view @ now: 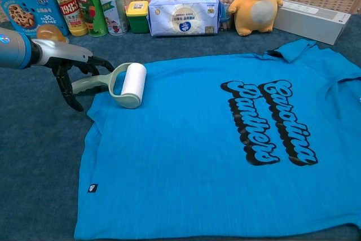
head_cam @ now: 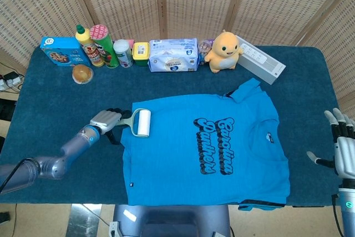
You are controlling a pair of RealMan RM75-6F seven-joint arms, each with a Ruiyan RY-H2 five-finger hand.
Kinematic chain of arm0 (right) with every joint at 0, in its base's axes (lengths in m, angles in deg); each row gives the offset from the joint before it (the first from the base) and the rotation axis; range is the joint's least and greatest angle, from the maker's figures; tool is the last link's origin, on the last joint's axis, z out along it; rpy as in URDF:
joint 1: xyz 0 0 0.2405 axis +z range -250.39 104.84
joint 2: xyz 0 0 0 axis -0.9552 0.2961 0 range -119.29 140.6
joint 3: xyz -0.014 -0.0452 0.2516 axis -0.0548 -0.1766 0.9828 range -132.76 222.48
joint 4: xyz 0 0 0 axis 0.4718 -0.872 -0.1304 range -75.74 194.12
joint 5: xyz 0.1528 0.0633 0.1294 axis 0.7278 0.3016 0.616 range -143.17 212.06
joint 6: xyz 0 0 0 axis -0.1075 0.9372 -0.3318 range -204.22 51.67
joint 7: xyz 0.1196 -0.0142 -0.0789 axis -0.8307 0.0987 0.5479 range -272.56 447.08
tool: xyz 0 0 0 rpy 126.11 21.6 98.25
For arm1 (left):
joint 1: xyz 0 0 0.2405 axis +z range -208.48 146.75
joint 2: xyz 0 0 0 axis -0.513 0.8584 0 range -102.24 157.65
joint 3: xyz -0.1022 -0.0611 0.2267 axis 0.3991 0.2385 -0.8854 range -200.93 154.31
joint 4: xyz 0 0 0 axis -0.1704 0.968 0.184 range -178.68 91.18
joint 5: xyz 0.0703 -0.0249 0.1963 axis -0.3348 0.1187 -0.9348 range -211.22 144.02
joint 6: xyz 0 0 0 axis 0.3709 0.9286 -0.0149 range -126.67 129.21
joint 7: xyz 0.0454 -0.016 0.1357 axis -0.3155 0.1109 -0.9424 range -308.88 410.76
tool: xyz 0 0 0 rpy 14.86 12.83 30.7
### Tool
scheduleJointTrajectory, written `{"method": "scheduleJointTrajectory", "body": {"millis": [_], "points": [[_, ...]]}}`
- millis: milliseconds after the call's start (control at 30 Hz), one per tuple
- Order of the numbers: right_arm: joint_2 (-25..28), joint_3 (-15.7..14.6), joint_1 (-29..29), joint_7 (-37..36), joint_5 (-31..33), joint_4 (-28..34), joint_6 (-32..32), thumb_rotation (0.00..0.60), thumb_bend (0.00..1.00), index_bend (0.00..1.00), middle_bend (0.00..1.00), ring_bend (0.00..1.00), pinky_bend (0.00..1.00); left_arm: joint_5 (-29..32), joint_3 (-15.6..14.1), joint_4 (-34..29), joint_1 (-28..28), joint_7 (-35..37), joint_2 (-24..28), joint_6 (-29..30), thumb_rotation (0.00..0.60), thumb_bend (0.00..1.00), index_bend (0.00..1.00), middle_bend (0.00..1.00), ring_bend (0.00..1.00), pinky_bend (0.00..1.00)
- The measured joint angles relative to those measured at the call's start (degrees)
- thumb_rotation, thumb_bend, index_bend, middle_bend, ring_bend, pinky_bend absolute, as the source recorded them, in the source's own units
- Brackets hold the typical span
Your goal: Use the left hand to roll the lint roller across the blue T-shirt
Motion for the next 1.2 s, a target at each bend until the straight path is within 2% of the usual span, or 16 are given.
{"method": "scheduleJointTrajectory", "body": {"millis": [267,367,467,733,1033,1200], "points": [[0.26,0.11,-0.14,-0.28,-0.09,0.23,0.3,0.6,0.0,0.06,0.0,0.0,0.0,6.51,-2.26,-0.79,-2.57,-4.64,-2.07,3.53,0.6,0.04,0.03,0.39,0.15,0.14],[0.3,0.15,-0.18,-0.41,-0.08,0.27,0.38,0.6,0.0,0.06,0.0,0.0,0.0,8.3,-2.83,-0.85,-3.22,-6.1,-2.78,4.48,0.6,0.05,0.08,0.44,0.2,0.19],[0.38,0.18,-0.27,-0.66,-0.13,0.28,0.51,0.6,0.0,0.06,0.0,0.0,0.0,9.44,-3.02,-0.84,-3.56,-7.11,-3.6,6.07,0.6,0.06,0.17,0.52,0.29,0.24],[0.48,0.13,-0.4,-0.73,-0.45,0.53,0.77,0.6,0.0,0.06,0.0,0.0,0.0,7.81,-1.82,-0.77,-2.37,-8.29,-5.22,10.43,0.6,0.08,0.38,0.62,0.4,0.32],[0.59,0.14,-0.51,-0.89,-0.57,0.74,0.95,0.6,0.0,0.06,0.0,0.0,0.0,6.7,-0.45,-1.09,-1.18,-9.06,-5.2,12.04,0.6,0.09,0.43,0.67,0.46,0.41],[0.62,0.13,-0.52,-0.91,-0.7,0.79,1.02,0.6,0.0,0.06,0.0,0.0,0.0,6.24,0.09,-1.58,-0.66,-10.21,-4.98,13.59,0.6,0.09,0.48,0.7,0.52,0.51]]}}
